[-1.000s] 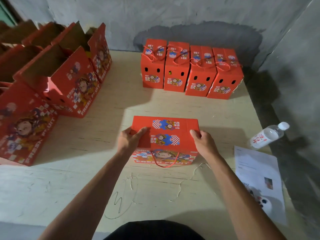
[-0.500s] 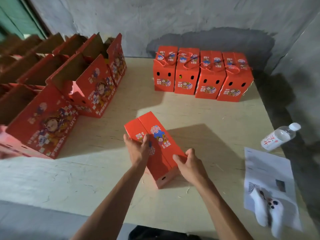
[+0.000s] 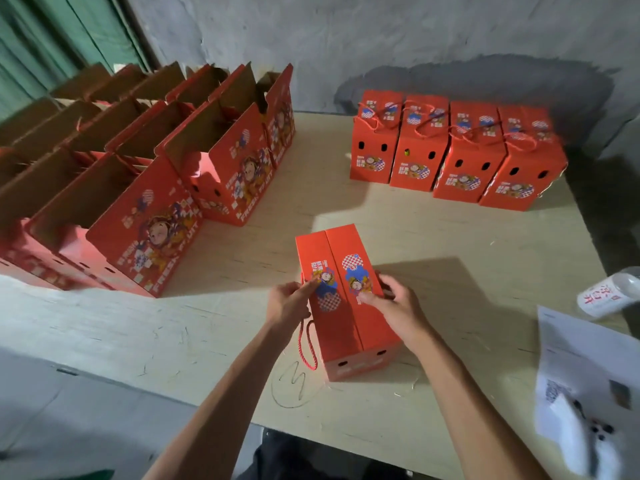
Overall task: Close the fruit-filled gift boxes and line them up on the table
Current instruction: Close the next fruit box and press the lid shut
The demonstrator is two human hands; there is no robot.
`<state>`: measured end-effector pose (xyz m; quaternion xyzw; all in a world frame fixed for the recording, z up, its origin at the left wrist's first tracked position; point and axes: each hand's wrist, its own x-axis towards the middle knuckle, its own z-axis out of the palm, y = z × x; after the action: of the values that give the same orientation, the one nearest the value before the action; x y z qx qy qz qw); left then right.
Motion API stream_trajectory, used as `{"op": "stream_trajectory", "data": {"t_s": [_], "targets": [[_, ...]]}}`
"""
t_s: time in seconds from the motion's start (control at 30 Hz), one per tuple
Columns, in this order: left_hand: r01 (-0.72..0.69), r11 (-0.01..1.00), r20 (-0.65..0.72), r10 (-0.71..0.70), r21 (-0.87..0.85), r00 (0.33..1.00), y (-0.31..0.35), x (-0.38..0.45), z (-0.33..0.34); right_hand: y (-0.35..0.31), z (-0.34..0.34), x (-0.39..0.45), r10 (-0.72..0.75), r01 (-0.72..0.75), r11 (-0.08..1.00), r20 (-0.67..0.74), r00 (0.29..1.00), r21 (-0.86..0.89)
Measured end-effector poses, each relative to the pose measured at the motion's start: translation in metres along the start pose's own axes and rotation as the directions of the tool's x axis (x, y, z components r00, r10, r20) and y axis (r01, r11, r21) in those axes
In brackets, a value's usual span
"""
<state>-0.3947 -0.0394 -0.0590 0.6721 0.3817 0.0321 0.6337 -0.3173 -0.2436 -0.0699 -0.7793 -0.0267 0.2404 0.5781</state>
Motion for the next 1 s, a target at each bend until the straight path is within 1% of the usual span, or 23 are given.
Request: {"op": "stream_trajectory", "data": {"t_s": [0.1,0.2,0.27,0.3,0.37,0.4,0.47,0.57,0.7,0.8,0.83,0.87,0.9,0.93,0.97,1.0], "targets": [[-0.067,0.995,0.118,0.075,-0.07,0.99,0.022,0.002,-0.02,-0.019,0.015,0.013,-0.035,0.031,0.999,-0.207,0.978,-0.026],[-0.066,0.973,0.308,0.134,-0.221,0.942,0.049,0.005,-0.045,-0.03,0.038,0.015,-0.079,0.043,0.992,-0.308,0.948,-0.121],[-0.028,0.941,0.39,0.167,-0.338,0.906,0.066,0.011,-0.06,-0.034,0.05,0.012,-0.113,0.037,0.976,-0.352,0.929,-0.216],[-0.01,0.922,0.413,0.183,-0.387,0.892,0.075,0.014,-0.066,-0.038,0.054,0.009,-0.119,0.021,0.962,-0.351,0.929,-0.271],[-0.025,0.907,0.437,0.226,-0.421,0.871,0.092,0.023,-0.076,-0.044,0.062,0.003,-0.094,-0.038,0.93,-0.338,0.937,-0.364],[-0.05,0.913,0.443,0.244,-0.406,0.863,0.1,0.027,-0.079,-0.047,0.068,0.001,-0.067,-0.068,0.926,-0.339,0.938,-0.372],[-0.075,0.925,0.46,0.254,-0.371,0.851,0.111,0.034,-0.08,-0.051,0.083,-0.001,-0.038,-0.089,0.936,-0.351,0.936,-0.34],[-0.075,0.93,0.466,0.249,-0.36,0.849,0.121,0.041,-0.077,-0.058,0.112,0.005,-0.038,-0.094,0.945,-0.392,0.919,-0.313],[-0.084,0.935,0.49,0.256,-0.346,0.833,0.112,0.048,-0.075,-0.06,0.152,0.018,-0.073,-0.195,0.845,-0.468,0.881,-0.498],[-0.12,0.948,0.474,0.254,-0.295,0.843,0.1,0.045,-0.07,-0.061,0.164,0.017,-0.065,-0.259,0.79,-0.497,0.865,-0.555],[-0.154,0.952,0.454,0.264,-0.265,0.851,0.096,0.044,-0.068,-0.062,0.165,0.015,-0.091,-0.251,0.777,-0.497,0.863,-0.578],[-0.202,0.952,0.434,0.287,-0.231,0.854,0.093,0.044,-0.067,-0.065,0.164,0.014,-0.156,-0.209,0.769,-0.495,0.855,-0.604],[-0.257,0.946,0.419,0.318,-0.197,0.85,0.092,0.046,-0.066,-0.07,0.161,0.014,-0.253,-0.134,0.77,-0.492,0.833,-0.623],[-0.315,0.934,0.403,0.358,-0.17,0.843,0.094,0.048,-0.066,-0.077,0.16,0.014,-0.358,-0.035,0.777,-0.487,0.797,-0.629],[-0.364,0.917,0.383,0.398,-0.161,0.834,0.097,0.05,-0.067,-0.089,0.159,0.014,-0.43,0.082,0.81,-0.494,0.756,-0.58],[-0.387,0.906,0.355,0.423,-0.171,0.833,0.101,0.053,-0.067,-0.102,0.157,0.015,-0.431,0.187,0.868,-0.513,0.742,-0.46]]}}
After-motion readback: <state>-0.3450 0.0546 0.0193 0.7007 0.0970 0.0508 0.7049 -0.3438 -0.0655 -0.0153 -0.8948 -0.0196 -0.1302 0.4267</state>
